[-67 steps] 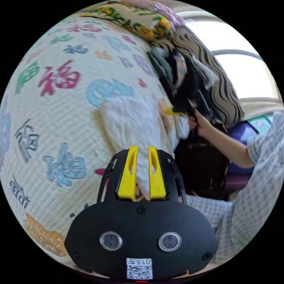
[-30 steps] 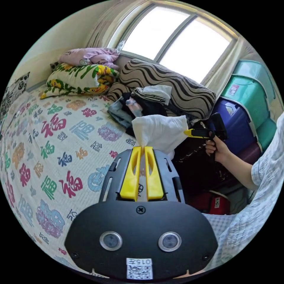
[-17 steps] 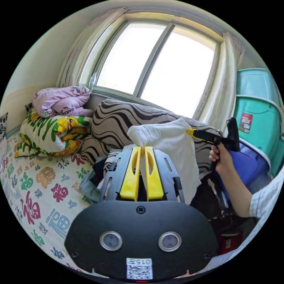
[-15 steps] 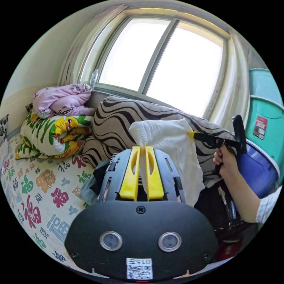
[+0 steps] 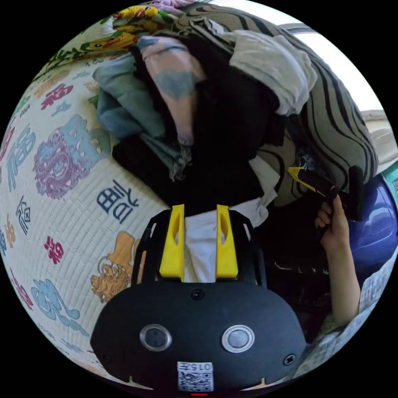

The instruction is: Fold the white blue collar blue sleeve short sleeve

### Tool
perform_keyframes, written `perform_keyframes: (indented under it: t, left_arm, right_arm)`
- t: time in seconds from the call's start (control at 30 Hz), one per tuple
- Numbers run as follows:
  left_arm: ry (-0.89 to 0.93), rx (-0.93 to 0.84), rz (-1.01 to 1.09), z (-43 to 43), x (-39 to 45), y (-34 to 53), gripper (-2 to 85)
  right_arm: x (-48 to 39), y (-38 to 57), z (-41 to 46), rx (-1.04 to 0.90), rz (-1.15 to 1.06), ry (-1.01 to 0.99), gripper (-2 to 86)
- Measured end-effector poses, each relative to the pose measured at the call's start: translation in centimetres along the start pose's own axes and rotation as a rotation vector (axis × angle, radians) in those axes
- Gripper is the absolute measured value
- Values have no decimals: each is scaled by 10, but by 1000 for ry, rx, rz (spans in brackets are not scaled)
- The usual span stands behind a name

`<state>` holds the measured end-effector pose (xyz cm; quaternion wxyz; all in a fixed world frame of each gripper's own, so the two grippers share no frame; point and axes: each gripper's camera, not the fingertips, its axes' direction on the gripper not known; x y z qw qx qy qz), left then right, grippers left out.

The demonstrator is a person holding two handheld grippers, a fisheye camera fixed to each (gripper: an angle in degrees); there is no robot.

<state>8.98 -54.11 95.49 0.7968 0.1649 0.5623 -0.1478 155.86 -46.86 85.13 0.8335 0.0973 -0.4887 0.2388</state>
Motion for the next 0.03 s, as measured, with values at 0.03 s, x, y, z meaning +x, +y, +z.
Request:
perform_keyframes:
  t: [0.03]
  left_arm:
    - [-17, -79, -17, 18, -7, 12, 133]
  right_arm:
    - [12, 8, 22, -105, 42, -24, 59]
